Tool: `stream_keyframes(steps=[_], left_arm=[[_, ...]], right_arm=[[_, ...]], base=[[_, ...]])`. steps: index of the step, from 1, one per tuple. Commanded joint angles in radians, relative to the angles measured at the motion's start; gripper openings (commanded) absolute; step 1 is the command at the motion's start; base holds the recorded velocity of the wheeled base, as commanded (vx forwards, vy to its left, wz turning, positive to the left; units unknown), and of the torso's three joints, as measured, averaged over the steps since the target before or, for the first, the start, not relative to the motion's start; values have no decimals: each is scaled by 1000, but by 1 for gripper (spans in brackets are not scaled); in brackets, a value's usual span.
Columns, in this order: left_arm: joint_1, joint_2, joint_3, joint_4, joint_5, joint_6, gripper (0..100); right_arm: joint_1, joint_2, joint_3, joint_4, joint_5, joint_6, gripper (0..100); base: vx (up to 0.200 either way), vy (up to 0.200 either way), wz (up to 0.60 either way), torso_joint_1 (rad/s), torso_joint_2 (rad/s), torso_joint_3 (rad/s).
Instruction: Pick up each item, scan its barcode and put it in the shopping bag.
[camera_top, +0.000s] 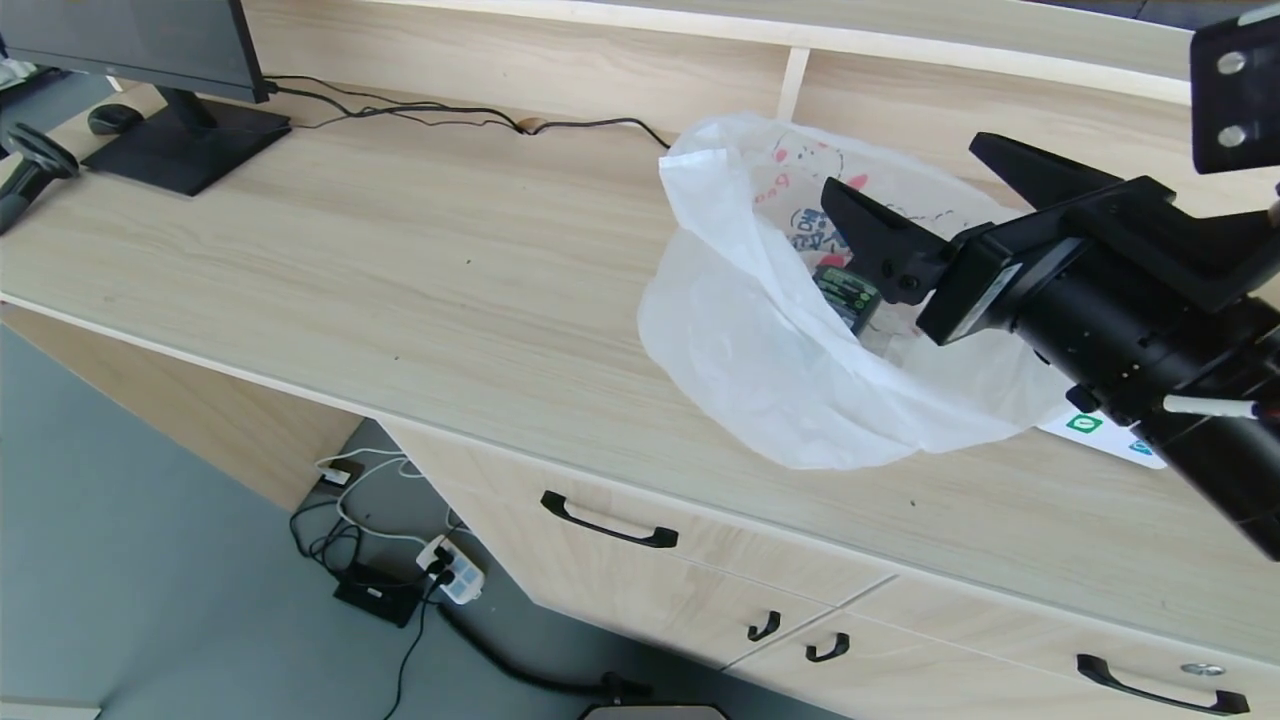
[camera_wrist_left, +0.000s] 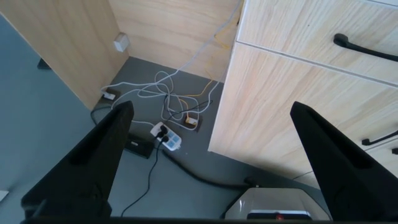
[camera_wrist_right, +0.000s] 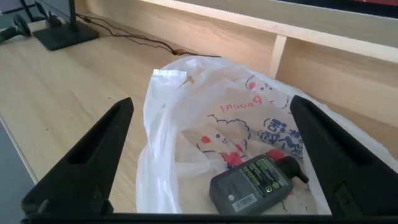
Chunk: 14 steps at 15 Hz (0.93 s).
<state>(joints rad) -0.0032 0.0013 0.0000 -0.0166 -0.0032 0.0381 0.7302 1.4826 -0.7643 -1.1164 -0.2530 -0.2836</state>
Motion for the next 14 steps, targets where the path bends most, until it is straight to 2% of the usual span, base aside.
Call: stream_keyframes(steps=[1,3,14], left_arm=[[0,0,0,0,0,0,100],[0,0,0,0,0,0,100],[0,0,0,0,0,0,100]], right_arm=[[9,-10,19,1,1,-3,100],[9,-8,29,1,4,4,100],[9,-13,95,-5,11,57,100]], base=[[0,0,0,0,0,0],[0,0,0,0,0,0],[0,0,-600,2,1,4]])
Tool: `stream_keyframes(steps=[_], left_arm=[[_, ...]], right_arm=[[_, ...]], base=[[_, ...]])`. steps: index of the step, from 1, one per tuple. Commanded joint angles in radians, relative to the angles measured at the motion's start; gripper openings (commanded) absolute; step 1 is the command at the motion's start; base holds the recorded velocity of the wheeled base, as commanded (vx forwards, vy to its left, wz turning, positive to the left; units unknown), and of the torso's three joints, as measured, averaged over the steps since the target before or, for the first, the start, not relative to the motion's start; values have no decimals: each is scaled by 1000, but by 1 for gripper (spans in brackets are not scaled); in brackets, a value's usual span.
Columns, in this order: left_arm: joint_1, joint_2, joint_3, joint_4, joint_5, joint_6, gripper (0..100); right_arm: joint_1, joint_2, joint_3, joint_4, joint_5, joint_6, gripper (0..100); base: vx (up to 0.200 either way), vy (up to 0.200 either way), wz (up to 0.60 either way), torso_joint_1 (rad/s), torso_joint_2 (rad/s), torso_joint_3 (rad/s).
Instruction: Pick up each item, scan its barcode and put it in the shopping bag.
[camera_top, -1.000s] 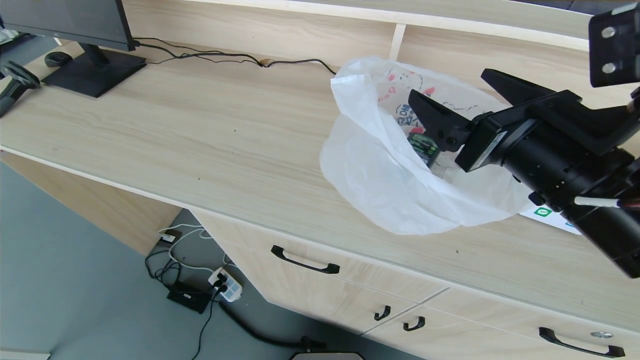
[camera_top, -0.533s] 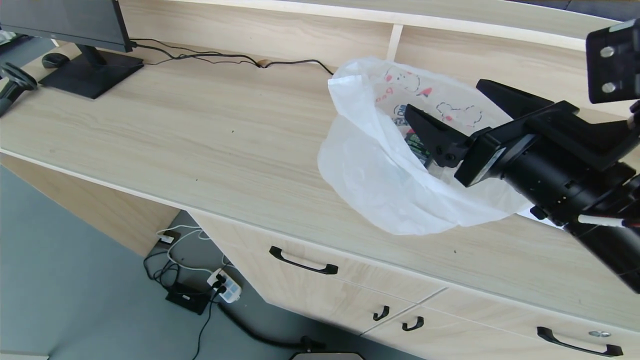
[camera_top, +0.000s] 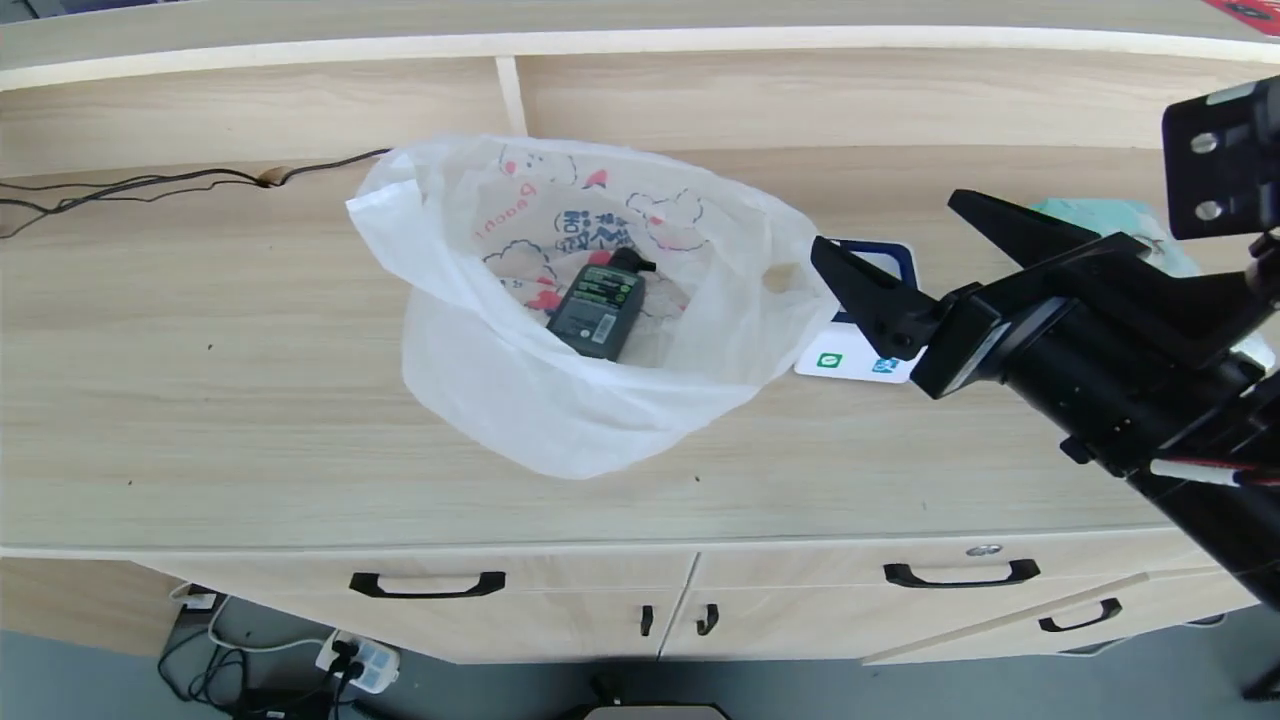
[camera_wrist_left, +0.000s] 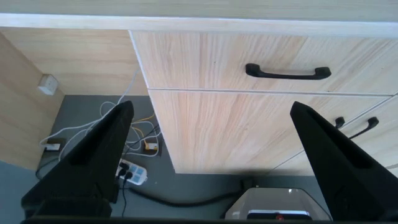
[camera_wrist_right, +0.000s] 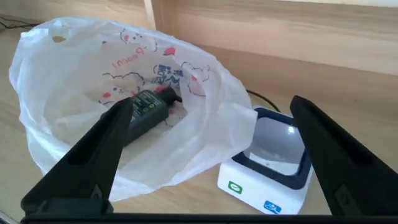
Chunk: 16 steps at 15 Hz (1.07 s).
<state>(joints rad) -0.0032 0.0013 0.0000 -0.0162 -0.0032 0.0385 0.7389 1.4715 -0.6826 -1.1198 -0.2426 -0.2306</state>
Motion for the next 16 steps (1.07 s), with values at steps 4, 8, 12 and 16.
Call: stream_keyframes(steps=[4,8,12,16], left_arm=[[0,0,0,-1,0,-3,100],[0,0,0,-1,0,-2,100],[0,0,0,-1,0,-2,100],[0,0,0,-1,0,-2,100]], right_arm=[[-1,-26,58,-35,-4,31,100],[-6,-77,186,-51,-9,137,100],[-46,-108,236,-51,-14,143,100],[-67,-102,198,-43,16,148,100]], base=[[0,0,-150,1,1,1],[0,0,0,0,0,0],[0,0,0,0,0,0],[0,0,0,0,0,0]])
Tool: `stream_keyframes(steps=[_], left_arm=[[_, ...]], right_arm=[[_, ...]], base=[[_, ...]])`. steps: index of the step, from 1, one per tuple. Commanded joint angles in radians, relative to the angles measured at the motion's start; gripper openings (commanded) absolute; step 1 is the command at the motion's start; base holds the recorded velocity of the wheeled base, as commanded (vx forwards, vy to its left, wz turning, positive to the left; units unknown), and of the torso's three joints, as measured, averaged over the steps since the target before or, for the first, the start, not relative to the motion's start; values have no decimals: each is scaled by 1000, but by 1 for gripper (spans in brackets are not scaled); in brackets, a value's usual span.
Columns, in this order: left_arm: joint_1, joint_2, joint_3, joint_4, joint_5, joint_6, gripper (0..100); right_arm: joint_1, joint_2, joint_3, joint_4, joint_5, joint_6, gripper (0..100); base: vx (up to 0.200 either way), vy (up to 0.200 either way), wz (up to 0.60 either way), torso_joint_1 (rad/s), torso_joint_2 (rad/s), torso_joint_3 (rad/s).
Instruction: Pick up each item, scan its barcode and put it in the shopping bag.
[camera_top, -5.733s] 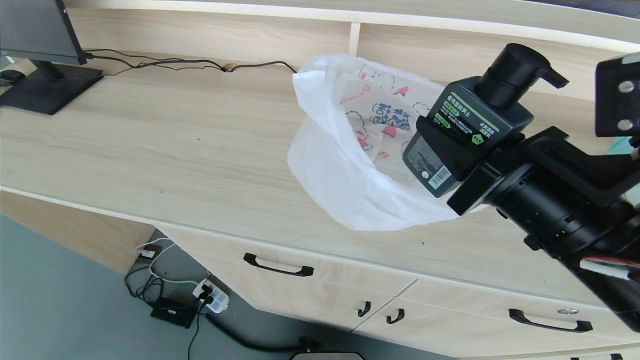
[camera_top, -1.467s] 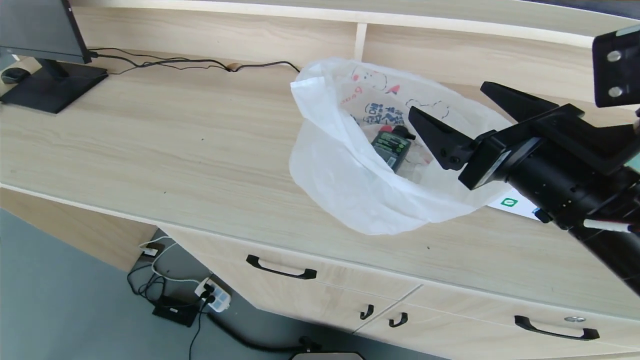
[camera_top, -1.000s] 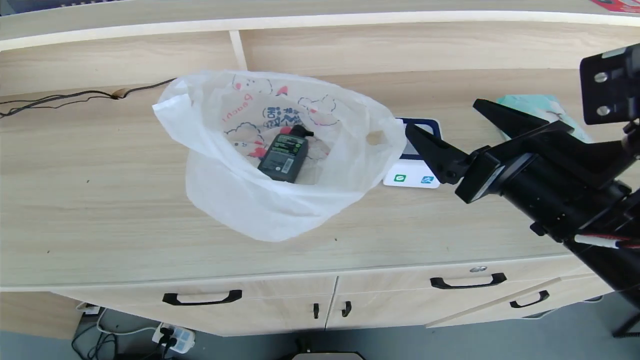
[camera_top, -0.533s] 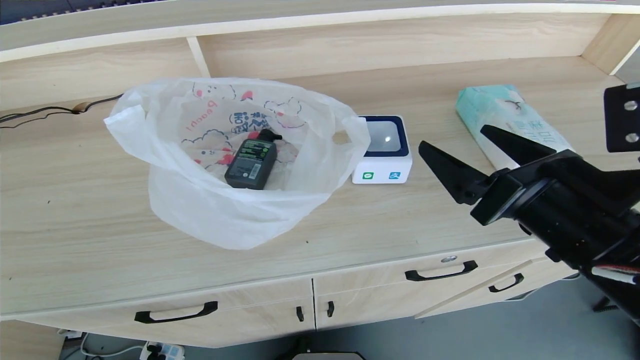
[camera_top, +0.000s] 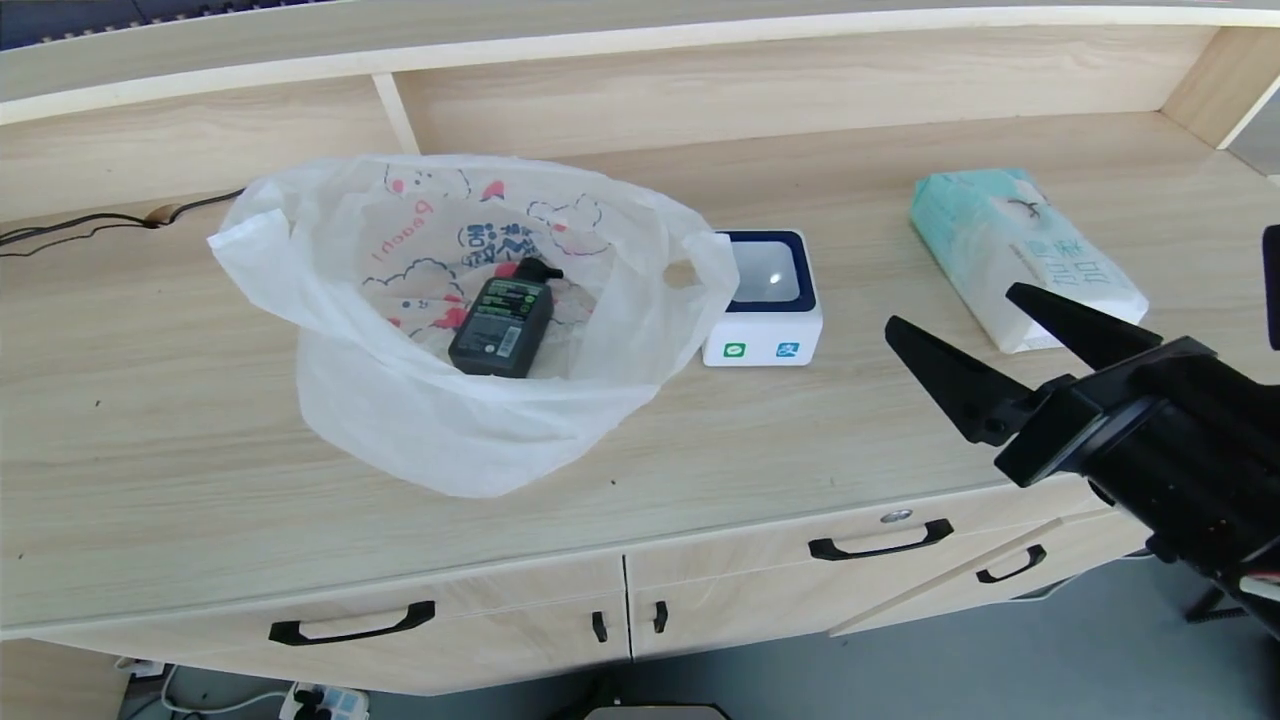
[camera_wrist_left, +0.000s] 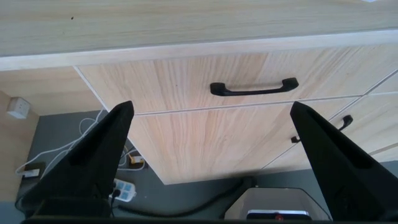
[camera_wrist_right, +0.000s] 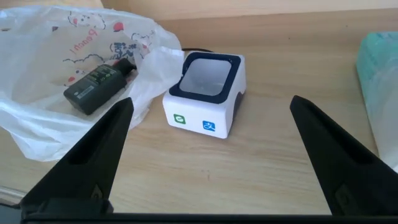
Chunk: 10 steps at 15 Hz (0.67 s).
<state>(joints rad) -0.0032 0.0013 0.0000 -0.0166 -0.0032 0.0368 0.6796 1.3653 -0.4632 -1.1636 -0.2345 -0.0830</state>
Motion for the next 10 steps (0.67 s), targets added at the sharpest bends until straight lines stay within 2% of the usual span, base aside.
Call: stream_keyframes(steps=[1,4,8,10], left_arm=[[0,0,0,0,0,3,100],[0,0,0,0,0,3,100],[0,0,0,1,0,3,100],[0,0,0,0,0,3,100]], right_arm=[[-8,18,-51,15,29,12,100],[-23,47,-143,56,-2,57,100],[-51,23,-176,216,0,89,100],[-83,23,-246,305,14,92,100]], base=[[0,-200,0,-7,2,2],[0,-200,0,-6,1,2],[0,-200,0,7,1,2],[0,-200,0,5,2,5]])
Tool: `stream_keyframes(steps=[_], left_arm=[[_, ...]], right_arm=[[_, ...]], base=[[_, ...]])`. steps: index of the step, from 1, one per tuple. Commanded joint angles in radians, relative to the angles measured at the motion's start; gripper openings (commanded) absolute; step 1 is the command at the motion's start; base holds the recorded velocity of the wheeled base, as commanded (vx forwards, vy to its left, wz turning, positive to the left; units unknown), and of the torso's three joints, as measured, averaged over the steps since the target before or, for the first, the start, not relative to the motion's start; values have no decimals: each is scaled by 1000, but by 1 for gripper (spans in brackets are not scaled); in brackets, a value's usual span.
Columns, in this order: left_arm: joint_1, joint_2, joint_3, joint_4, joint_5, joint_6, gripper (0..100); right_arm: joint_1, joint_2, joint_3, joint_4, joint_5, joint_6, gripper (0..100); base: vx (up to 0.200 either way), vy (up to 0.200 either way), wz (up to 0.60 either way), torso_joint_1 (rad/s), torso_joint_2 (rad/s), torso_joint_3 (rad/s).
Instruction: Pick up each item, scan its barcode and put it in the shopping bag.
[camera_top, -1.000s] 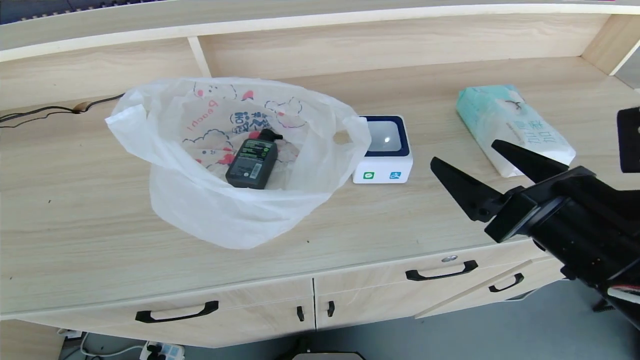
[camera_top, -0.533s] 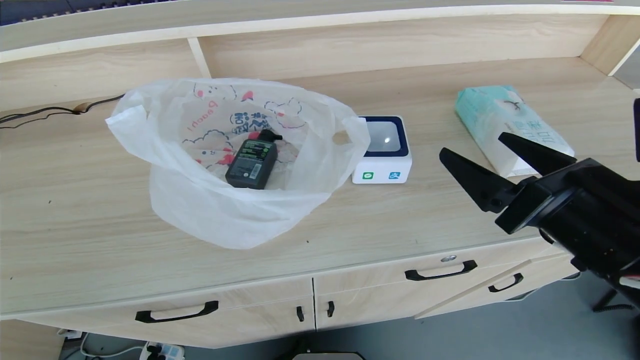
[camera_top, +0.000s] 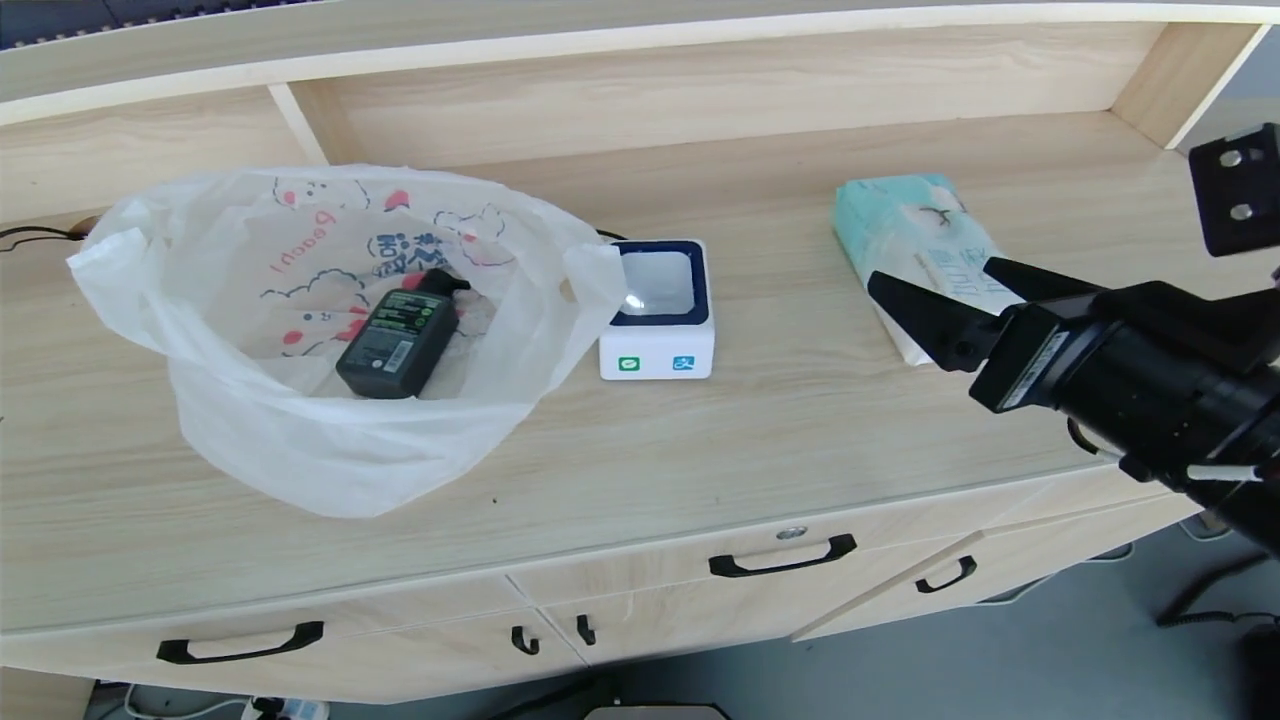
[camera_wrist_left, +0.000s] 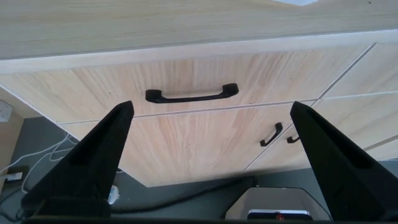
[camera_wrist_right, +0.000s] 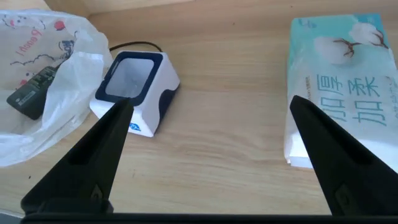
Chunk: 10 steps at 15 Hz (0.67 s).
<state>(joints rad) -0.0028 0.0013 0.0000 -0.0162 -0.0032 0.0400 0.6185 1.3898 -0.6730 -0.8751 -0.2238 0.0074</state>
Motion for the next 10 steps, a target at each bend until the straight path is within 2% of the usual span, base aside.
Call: stream_keyframes(steps=[1,2,6,10], left_arm=[[0,0,0,-1,0,0,100],[0,0,0,-1,0,-2,100],[0,0,0,-1,0,-5,100],[0,0,0,-4,0,-3,100]], right_arm=[[-28,0,-50,30,15,3,100],[-57,9,-111,102,69,9,100],[-157,52,-378,521,189,0,100],[-249,239,-634,633,230,-70,100]], base=[[0,-200,0,7,2,2],[0,-200,0,-2,2,2],[0,0,0,0,0,0],[0,0,0,0,0,0]])
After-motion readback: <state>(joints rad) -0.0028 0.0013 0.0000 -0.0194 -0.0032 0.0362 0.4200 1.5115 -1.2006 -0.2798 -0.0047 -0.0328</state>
